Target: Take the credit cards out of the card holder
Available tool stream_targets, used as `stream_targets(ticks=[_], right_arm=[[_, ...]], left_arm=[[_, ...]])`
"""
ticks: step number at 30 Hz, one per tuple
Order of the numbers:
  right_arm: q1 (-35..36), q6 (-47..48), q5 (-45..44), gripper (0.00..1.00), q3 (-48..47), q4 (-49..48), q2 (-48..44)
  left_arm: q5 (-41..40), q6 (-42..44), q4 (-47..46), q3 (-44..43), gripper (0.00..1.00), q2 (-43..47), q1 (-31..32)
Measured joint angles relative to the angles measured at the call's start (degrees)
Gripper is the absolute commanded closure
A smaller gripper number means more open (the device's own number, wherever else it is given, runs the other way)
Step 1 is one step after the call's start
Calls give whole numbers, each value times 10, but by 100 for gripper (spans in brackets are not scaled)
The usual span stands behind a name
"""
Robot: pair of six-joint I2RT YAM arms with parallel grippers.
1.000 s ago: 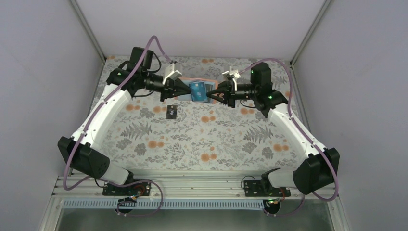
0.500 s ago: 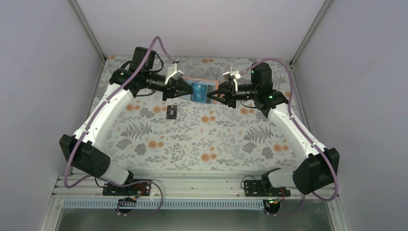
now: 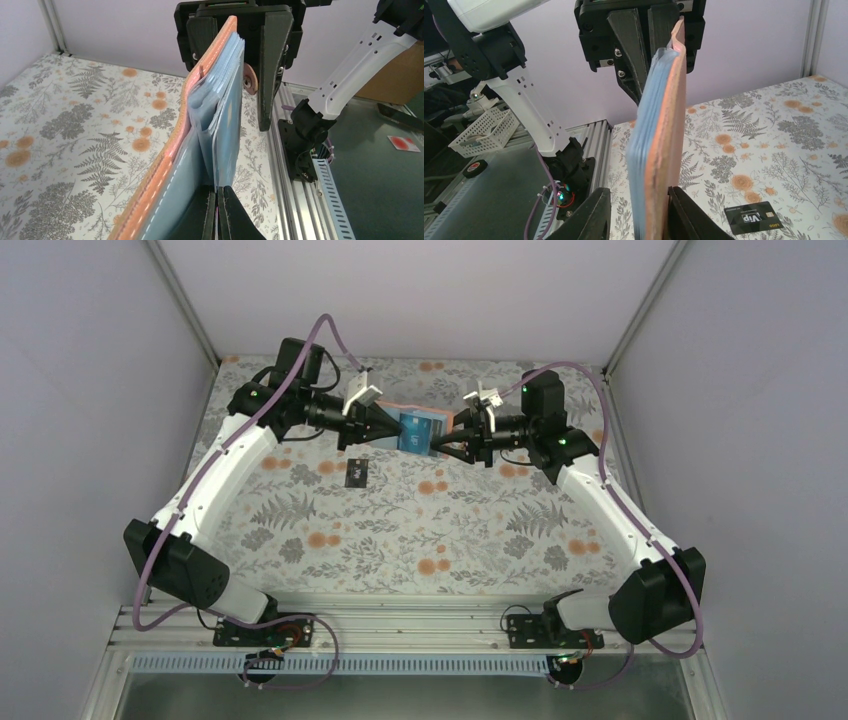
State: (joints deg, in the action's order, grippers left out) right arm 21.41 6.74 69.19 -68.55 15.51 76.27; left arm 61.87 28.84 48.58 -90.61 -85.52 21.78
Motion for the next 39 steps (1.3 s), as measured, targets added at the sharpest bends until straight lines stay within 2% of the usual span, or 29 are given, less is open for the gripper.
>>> stream_targets(ticks=[4,8,12,16,17,39], right_arm=[[0,-3,0,82,0,-2,0],[0,-21,-5,83,1,-17,1],[0,-37,-13,78,1,-28,5],[1,-44,-20,95,1,-34,6],[1,-47,-23,96,1,-35,6],[-2,-26,-42,96,2,-27,6]], left_arm=[[-2,-12,-2,0,98,0,0],[-2,-20,-5,0,98,0,4],[-4,-25,-7,0,98,0,6],[-5,-25,-7,0,98,0,6],[-4,-24,-6,0,98,0,6],[-7,5,10,0,98,0,-21]])
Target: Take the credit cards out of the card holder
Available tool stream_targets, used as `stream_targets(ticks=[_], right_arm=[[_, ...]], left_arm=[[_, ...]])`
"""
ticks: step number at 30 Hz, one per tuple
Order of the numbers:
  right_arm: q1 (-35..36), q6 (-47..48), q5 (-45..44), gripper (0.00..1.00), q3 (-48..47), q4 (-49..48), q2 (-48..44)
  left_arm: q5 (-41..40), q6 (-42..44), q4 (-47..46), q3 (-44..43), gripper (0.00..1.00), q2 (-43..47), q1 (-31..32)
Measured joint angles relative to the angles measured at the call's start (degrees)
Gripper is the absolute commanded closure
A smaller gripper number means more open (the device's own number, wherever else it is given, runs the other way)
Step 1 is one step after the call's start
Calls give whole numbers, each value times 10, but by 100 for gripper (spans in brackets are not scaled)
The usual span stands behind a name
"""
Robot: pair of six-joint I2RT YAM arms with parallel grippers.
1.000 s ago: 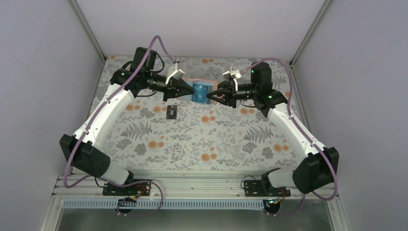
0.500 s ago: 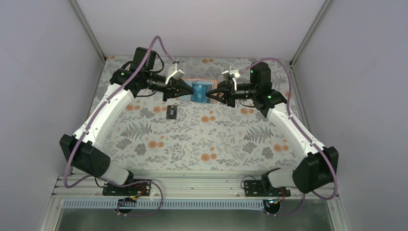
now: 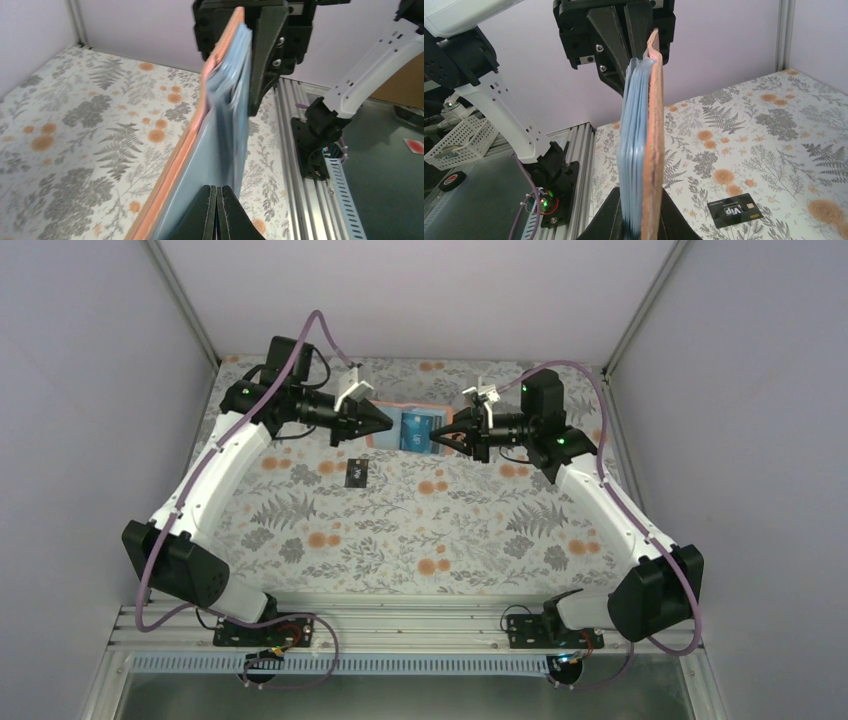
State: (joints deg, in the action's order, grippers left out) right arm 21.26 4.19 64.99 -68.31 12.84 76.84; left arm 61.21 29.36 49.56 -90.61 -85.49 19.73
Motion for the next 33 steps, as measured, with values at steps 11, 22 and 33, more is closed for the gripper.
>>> stream_targets(ticks=[11,22,33], right_arm=[[-7,3,13,96,1,8,0],[-10,6,26,96,1,13,0],[-13,19,51,96,1,30,-1]], left_arm=[[7,22,7,1,70,0,0],[24,5,-11,8,58,-3,23],[11,4,-11,1,98,-18,52]])
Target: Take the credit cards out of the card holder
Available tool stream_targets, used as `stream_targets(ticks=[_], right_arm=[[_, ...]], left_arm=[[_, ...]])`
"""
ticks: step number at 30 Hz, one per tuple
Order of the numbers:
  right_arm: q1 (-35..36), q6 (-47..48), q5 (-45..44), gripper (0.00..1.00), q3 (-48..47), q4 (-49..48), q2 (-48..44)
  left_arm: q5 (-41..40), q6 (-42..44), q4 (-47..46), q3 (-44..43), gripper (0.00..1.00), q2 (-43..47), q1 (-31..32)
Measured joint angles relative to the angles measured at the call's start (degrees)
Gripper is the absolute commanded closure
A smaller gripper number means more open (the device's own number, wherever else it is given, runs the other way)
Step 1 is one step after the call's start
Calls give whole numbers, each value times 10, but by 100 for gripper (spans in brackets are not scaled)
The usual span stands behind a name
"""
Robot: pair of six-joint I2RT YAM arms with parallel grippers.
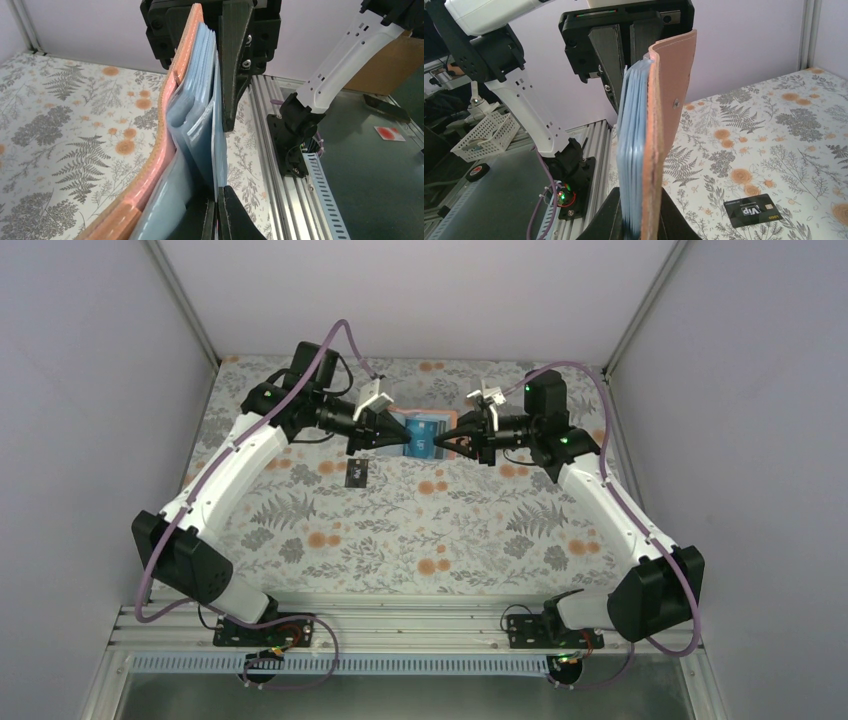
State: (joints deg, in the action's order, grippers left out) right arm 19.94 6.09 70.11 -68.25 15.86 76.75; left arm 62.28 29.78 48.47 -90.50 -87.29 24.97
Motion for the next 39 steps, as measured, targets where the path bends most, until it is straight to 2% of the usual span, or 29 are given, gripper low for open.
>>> stream_targets(ticks=[1,4,7,9,16,18,19,21,27,30,31,35,39], right_arm=[[0,1,1,95,0,0,0],[0,7,1,78,0,3,0],[0,11,4,73,0,5,0],[0,12,7,75,0,7,0],[0,15,10,96,0,6,0],[0,12,9,96,0,7,0],[0,13,8,96,0,7,0],[0,15,8,96,0,7,0],[0,15,6,96,0,7,0],[0,15,6,96,0,7,0],[0,15,6,96,0,7,0],[0,16,9,96,0,8,0],[1,17,9,95,0,12,0]], left_arm=[[0,1,2,0,98,0,0],[0,7,5,0,98,0,0],[1,7,5,0,98,0,0],[1,7,5,0,98,0,2],[3,6,7,0,98,0,3],[4,6,9,0,96,0,3],[4,7,9,0,87,0,3],[5,11,9,0,82,0,2],[19,19,23,-1,83,2,-4],[19,19,22,-1,96,3,-5],[18,19,22,-1,97,3,-5],[16,20,23,-1,97,3,-5],[16,27,28,-1,91,3,-5]])
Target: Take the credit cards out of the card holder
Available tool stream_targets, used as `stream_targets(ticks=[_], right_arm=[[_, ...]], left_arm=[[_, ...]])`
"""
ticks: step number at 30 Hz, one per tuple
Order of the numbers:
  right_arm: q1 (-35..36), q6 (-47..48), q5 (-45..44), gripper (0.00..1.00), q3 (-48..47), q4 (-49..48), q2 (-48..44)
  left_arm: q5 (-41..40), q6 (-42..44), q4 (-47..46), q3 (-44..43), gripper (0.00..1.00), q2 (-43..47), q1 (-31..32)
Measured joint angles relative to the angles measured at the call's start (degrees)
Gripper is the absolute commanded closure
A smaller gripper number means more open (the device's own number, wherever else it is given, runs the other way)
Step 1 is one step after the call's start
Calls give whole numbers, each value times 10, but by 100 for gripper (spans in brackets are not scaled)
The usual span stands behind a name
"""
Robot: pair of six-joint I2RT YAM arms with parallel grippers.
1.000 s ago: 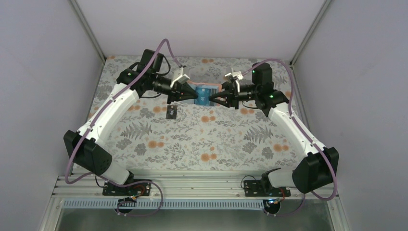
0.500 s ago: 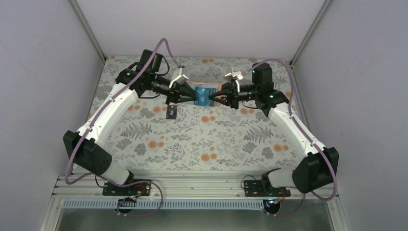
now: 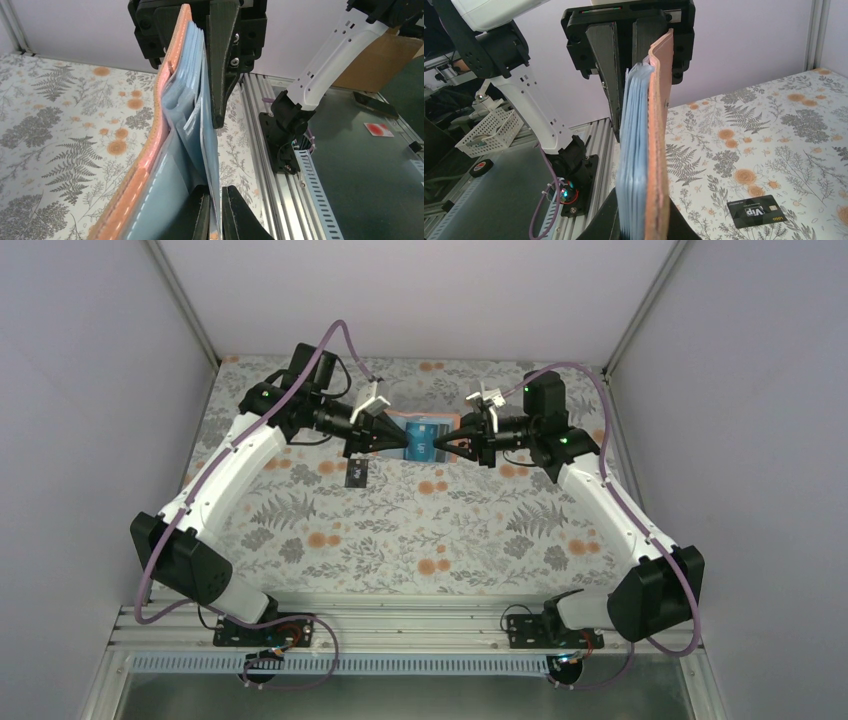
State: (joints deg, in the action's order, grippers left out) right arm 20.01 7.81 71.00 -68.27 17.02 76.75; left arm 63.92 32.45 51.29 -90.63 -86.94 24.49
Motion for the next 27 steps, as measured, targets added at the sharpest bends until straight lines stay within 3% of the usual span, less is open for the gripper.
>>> stream_targets(ticks=[3,15,19,22,27], right_arm=[[0,0,0,95,0,2,0],[0,7,2,87,0,9,0],[0,8,2,95,0,9,0],[0,9,0,96,0,10,0],[2,13,-7,84,0,8,0]], left_arm=[[2,2,4,0,97,0,0],[3,10,14,0,98,0,-3],[3,10,14,0,98,0,-4],[4,10,15,0,98,0,-5],[6,10,16,0,98,0,-11]])
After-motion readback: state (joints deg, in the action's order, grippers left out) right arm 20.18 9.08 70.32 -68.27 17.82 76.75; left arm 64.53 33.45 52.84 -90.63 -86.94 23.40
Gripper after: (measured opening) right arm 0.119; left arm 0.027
